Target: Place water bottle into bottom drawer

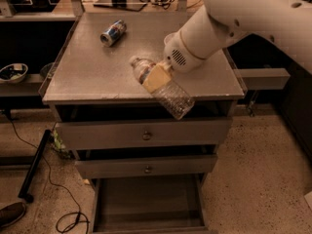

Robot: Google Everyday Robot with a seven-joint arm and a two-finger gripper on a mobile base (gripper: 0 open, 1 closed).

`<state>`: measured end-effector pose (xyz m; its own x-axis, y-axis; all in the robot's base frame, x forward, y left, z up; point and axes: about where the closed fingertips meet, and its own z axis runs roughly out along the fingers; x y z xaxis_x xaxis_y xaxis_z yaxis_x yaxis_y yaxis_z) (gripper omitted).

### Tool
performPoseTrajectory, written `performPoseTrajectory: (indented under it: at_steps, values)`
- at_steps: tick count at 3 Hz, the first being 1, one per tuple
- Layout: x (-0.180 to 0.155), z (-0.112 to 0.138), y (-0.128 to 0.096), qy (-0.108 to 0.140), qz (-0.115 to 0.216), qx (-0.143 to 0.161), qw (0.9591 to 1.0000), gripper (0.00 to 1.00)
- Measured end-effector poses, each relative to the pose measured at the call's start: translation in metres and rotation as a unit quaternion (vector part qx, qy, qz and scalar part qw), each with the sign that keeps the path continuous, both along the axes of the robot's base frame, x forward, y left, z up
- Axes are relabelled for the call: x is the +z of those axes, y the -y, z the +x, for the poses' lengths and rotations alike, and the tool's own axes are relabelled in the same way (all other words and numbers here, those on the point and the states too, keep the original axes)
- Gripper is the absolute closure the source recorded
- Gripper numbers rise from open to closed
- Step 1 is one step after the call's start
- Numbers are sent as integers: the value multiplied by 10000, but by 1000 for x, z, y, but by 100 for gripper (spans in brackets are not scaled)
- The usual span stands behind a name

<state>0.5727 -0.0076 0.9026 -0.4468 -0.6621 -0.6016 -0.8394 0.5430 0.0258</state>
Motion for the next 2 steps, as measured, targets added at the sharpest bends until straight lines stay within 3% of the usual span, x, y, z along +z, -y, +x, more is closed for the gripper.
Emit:
performPoseTrajectory:
  at_steps: [1, 2]
  values:
    - [-23, -62, 2, -203, -44, -89, 9997, 100]
    - [-25, -66, 4, -206, -54, -123, 9997, 100]
